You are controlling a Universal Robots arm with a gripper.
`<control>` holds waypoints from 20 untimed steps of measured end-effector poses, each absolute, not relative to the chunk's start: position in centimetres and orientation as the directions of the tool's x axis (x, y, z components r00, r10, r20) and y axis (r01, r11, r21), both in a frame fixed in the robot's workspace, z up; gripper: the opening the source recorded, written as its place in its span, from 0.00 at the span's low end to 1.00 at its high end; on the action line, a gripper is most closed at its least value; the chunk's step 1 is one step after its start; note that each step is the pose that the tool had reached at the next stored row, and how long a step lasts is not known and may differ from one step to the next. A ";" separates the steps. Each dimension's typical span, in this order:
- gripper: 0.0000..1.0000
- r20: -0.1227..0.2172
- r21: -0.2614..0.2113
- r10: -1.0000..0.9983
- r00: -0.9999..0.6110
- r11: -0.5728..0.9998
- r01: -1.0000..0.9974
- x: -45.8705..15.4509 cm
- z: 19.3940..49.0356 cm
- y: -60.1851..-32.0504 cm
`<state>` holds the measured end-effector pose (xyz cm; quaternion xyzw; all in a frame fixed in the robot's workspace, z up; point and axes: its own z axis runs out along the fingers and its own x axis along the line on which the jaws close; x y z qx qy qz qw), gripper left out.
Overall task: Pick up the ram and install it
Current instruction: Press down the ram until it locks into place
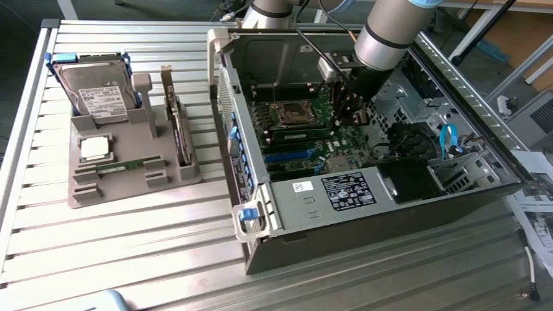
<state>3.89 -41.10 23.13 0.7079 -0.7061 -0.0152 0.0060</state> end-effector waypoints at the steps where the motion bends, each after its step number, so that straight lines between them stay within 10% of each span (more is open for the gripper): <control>1: 0.10 -0.013 0.030 -1.000 0.002 -0.003 -1.000 3.9 23.1 -41.1; 20: 0.10 -0.013 0.030 -1.000 0.002 -0.003 -1.000 3.9 24.8 -41.1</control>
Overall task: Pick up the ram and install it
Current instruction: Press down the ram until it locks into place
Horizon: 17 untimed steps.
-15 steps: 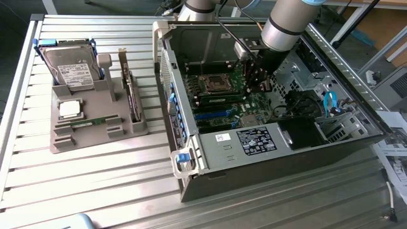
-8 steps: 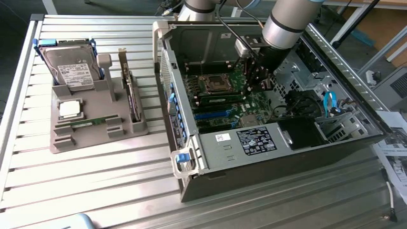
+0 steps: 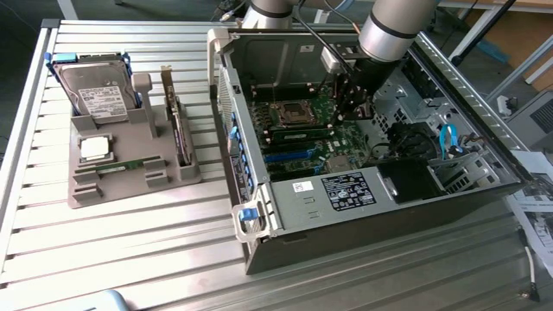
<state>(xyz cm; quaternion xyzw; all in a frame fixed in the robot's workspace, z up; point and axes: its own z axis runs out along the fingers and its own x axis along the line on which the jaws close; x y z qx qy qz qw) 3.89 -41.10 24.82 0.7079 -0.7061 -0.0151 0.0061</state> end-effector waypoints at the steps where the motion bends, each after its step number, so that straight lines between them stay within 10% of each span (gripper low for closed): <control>1: 0.10 -0.013 0.030 -1.000 0.002 -0.003 -1.000 3.9 24.8 -41.1; 17: 0.10 -0.013 0.030 -1.000 0.002 -0.003 -1.000 1.3 24.8 -41.1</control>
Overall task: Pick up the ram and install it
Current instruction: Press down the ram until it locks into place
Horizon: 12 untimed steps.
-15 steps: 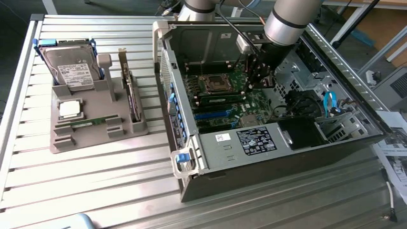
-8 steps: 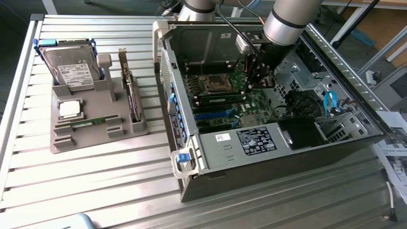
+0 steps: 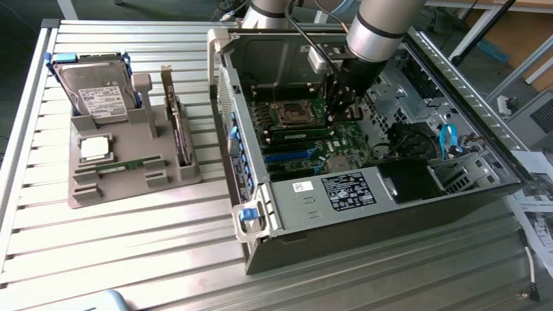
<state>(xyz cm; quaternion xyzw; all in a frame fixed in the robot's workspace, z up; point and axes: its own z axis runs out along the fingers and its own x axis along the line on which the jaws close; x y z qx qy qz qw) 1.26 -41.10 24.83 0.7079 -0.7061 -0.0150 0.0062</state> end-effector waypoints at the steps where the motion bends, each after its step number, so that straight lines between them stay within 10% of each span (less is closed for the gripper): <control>1: 0.10 -0.013 0.030 -1.000 0.002 -0.003 -1.000 1.0 24.8 -41.1; 12: 0.10 -0.013 0.030 -1.000 0.002 -0.003 -1.000 -1.9 24.8 -41.1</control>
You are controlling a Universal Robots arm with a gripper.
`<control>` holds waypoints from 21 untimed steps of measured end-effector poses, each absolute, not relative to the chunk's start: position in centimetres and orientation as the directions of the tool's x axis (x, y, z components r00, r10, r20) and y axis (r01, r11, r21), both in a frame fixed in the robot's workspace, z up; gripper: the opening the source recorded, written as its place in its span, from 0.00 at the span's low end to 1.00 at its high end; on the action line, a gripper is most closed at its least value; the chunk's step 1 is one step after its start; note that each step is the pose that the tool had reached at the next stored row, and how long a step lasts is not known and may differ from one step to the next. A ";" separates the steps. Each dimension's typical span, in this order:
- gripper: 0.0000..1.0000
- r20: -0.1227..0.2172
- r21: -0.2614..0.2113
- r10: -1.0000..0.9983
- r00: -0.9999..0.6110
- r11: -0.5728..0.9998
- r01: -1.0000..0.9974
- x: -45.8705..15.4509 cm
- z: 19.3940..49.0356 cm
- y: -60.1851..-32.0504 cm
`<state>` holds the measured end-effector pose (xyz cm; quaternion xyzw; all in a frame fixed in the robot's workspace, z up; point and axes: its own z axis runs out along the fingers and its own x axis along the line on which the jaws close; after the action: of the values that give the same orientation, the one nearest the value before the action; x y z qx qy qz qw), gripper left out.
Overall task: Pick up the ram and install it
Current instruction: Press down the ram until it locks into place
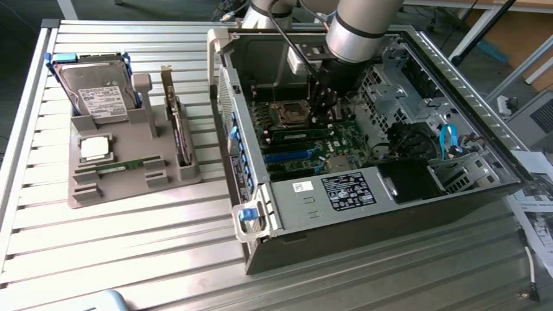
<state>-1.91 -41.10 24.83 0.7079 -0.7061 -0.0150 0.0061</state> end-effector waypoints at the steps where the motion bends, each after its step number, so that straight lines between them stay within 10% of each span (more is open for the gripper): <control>1: 0.10 -0.013 0.030 -1.000 0.002 -0.003 -1.000 -2.1 24.8 -41.1; 21: 0.10 -0.013 0.030 -1.000 0.002 -0.003 -1.000 -5.0 24.8 -41.1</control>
<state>-5.01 -41.10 24.83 0.7079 -0.7061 -0.0150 0.0061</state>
